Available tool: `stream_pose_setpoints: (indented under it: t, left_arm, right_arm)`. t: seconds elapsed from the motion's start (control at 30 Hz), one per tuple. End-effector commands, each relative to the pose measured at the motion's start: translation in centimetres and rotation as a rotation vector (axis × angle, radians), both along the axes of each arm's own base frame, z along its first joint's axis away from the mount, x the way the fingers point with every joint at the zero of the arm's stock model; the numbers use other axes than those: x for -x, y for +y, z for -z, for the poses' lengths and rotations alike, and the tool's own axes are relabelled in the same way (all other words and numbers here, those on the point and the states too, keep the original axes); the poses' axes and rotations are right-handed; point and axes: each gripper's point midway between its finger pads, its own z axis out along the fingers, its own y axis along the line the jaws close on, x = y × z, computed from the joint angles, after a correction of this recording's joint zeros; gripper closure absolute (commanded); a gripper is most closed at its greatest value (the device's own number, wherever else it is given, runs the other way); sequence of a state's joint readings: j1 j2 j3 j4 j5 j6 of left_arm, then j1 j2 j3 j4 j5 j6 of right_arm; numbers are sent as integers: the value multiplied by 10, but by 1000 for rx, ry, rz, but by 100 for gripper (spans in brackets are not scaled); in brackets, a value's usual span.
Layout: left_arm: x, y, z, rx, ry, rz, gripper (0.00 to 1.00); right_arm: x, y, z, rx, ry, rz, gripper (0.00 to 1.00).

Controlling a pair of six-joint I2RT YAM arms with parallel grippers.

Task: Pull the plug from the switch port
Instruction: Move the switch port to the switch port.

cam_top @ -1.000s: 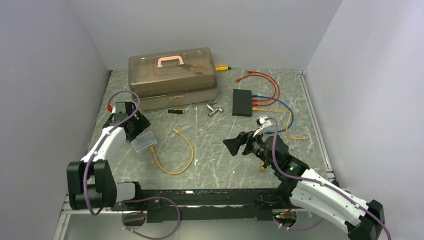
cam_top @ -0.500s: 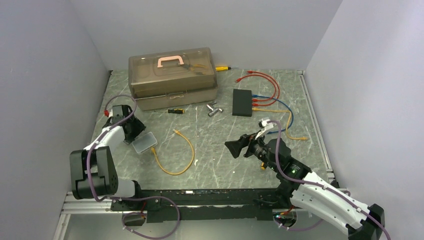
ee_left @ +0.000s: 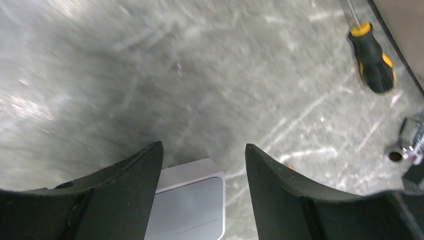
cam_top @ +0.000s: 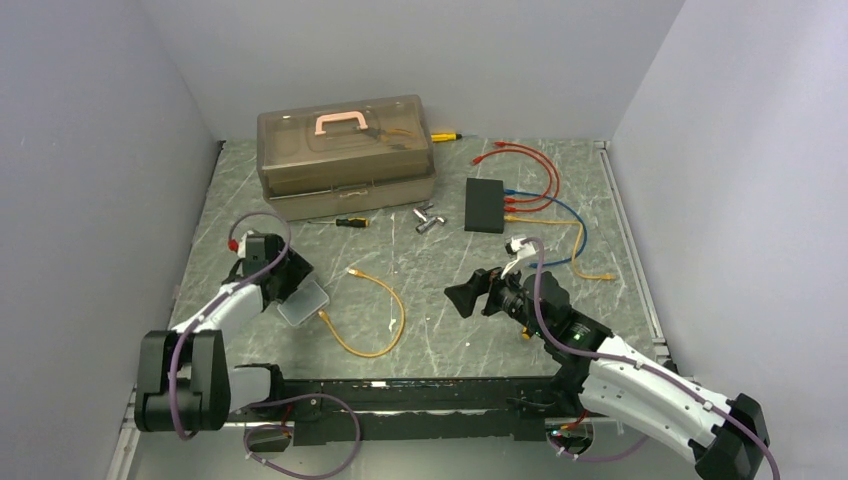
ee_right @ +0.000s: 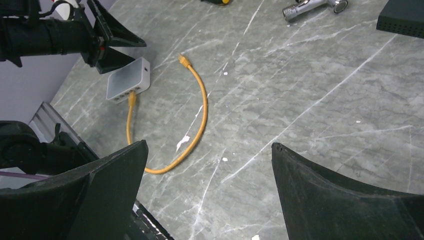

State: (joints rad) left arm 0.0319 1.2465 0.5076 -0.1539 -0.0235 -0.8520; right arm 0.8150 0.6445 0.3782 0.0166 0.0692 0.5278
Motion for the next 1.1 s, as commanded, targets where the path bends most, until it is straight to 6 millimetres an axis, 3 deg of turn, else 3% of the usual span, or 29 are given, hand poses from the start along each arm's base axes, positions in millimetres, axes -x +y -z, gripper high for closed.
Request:
stream_pose_setpoints:
  t: [0.0,0.37,0.5,0.67,0.77,0.87,1.07]
  left_arm:
    - [23,-36,9,97,23,26,31]
    - [29,-105,-6,109,-16,189,31]
    - [26,-101,-25,65,-69,182,30]
    - [16,-86,-88,-31,-215,203,23]
    - [24,-74,-114,-88,-272,216,19]
    - [41,-66,-112,-100,-290,220,17]
    - [70,-65,-71,-29,-257,214,17]
  right_arm:
    - [-4,8,-23,-62,-40,-8,3]
    - [-9,9,-19,-28,-27,6,4]
    - [-12,3,-23,0,-42,32,3]
    - [-15,-3,-31,41,-64,50,3]
    - [-15,-4,-32,55,-74,45,2]
    - [-11,4,-28,60,-73,-11,2]
    - [-1,44,-14,-12,-5,-177,3]
